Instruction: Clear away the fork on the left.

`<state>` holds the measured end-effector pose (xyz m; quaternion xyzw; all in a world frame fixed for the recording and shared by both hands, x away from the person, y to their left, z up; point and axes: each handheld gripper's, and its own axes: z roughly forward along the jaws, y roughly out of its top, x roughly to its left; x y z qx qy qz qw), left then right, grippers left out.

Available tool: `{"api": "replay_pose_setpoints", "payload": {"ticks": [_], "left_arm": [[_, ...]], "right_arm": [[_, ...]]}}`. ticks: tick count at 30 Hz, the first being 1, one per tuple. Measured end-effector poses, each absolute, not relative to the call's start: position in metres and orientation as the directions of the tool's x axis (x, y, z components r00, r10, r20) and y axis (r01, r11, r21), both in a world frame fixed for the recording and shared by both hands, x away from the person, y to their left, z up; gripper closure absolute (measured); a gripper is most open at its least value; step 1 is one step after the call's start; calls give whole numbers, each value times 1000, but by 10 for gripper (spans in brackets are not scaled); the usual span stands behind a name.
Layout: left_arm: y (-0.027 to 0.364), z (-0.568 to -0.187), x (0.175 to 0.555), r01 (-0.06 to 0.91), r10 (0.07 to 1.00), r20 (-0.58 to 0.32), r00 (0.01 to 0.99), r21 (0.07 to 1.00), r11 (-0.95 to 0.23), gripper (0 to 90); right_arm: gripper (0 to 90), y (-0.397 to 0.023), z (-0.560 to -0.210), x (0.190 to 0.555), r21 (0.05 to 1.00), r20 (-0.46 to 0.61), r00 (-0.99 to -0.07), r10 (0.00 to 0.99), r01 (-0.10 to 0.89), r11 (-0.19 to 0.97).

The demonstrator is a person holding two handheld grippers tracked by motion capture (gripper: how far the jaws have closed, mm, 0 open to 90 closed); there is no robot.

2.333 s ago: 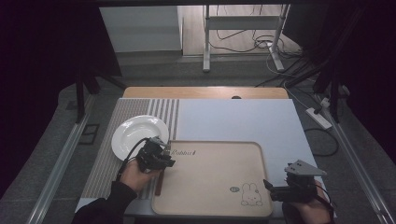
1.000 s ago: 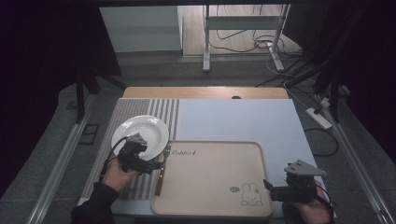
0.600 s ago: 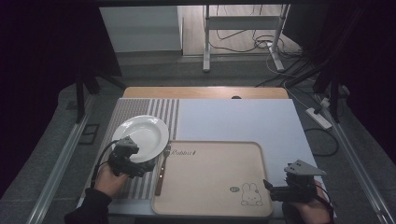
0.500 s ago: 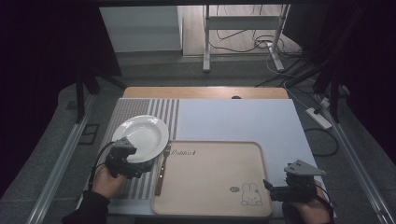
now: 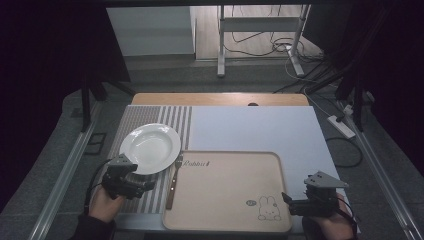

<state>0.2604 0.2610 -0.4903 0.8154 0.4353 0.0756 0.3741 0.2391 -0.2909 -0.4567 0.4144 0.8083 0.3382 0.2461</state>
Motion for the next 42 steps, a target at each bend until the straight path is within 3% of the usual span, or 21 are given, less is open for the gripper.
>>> {"api": "replay_pose_setpoints", "payload": {"ticks": [23, 36, 42], "left_arm": [[282, -493, 233, 676, 789, -235, 567, 680, -284, 0], [288, -490, 219, 652, 819, -165, 550, 697, -298, 0], [292, -490, 217, 656, 823, -175, 540, 701, -281, 0]], "right_arm": [[0, -291, -457, 239, 750, -120, -534, 837, 503, 429], [0, -291, -457, 239, 749, -121, -535, 836, 504, 431], [0, -290, -457, 239, 749, -120, -534, 837, 505, 429]]}}
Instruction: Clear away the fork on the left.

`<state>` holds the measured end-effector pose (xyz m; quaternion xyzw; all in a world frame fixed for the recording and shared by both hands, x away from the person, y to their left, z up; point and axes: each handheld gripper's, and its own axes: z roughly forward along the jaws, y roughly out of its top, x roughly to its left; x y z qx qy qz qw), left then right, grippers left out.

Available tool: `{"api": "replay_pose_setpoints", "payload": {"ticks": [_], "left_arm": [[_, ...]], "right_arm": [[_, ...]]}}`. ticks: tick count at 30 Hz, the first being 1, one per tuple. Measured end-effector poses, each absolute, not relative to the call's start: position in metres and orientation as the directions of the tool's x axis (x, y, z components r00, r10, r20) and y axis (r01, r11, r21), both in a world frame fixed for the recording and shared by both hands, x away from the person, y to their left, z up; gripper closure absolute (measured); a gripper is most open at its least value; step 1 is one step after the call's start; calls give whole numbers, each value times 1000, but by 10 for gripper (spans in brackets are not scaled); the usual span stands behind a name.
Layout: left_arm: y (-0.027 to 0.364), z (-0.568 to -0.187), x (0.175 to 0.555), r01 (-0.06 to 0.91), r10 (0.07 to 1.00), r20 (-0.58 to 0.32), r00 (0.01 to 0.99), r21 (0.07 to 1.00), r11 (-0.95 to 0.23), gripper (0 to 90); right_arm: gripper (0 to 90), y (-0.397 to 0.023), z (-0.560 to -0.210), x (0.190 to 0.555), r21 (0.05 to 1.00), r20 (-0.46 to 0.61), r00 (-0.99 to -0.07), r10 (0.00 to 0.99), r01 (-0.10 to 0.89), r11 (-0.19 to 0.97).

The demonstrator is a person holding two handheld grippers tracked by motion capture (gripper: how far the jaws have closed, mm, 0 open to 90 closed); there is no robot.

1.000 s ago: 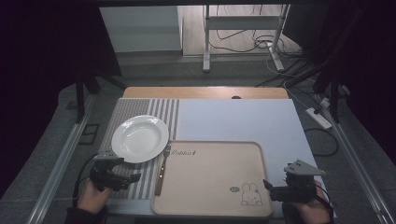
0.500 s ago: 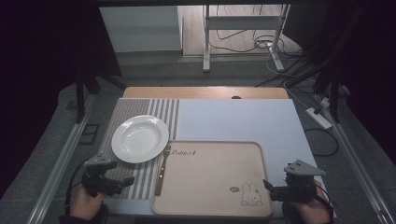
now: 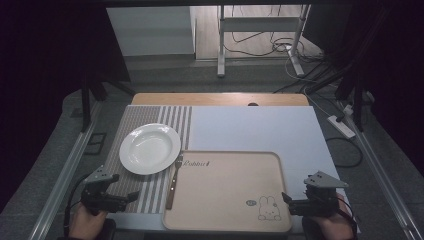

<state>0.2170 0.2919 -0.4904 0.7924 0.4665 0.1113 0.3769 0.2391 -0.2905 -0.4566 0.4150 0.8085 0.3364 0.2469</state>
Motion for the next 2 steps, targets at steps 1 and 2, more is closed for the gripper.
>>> {"api": "replay_pose_setpoints", "payload": {"ticks": [1, 2], "left_arm": [[292, -490, 217, 657, 823, -177, 539, 700, -280, 0], [292, -490, 218, 659, 823, -178, 539, 698, -280, 0]], "right_arm": [[0, -290, -457, 239, 748, -121, -534, 837, 505, 430], [0, -290, -457, 239, 747, -123, -534, 836, 505, 432]]}}
